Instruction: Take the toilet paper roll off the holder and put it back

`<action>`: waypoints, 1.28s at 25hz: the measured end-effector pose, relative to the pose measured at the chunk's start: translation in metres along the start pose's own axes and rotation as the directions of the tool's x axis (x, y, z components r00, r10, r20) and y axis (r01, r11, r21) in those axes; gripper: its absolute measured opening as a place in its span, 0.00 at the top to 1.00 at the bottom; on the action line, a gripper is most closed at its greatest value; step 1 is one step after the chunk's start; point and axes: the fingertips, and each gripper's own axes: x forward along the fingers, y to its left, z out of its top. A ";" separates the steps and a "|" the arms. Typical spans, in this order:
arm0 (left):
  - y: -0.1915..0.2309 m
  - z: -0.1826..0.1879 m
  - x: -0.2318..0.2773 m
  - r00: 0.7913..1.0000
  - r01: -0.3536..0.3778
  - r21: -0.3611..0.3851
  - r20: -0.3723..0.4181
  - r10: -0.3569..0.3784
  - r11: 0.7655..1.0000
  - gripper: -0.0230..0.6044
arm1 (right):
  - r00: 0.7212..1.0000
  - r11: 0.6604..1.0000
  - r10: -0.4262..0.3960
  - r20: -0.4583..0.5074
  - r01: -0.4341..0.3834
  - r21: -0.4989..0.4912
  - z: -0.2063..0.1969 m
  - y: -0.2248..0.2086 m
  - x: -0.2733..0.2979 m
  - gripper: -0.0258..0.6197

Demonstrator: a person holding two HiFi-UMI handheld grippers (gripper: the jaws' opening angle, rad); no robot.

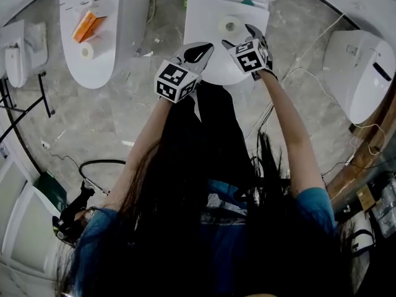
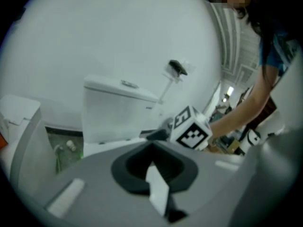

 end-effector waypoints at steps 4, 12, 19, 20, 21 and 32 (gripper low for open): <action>0.010 -0.004 0.012 1.000 0.010 -0.001 -0.012 -0.010 1.000 0.98 | 0.996 0.995 -0.020 -0.088 0.012 -0.099 -0.016 -0.006 0.041 0.28; 0.025 -0.017 0.022 0.999 0.010 -0.017 -0.040 -0.010 1.000 0.98 | 0.983 0.986 -0.075 -0.164 0.049 -0.162 -0.028 -0.017 0.095 0.26; 0.033 -0.027 0.020 0.999 -0.011 -0.048 -0.041 0.009 0.999 0.97 | 0.987 0.983 -0.076 -0.140 0.051 -0.177 -0.023 -0.017 0.107 0.26; 0.033 -0.028 0.020 0.999 -0.013 -0.050 -0.042 0.011 0.999 0.97 | 0.988 0.983 -0.073 -0.134 0.049 -0.175 -0.024 -0.016 0.106 0.26; 0.033 -0.029 0.020 0.999 -0.014 -0.051 -0.043 0.012 0.999 0.97 | 0.988 0.984 -0.072 -0.135 0.048 -0.174 -0.024 -0.017 0.106 0.26; 0.029 -0.010 -0.005 0.999 -0.039 -0.032 -0.018 0.038 0.999 0.97 | 0.996 0.992 -0.086 -0.037 0.083 -0.096 0.009 -0.023 0.039 0.26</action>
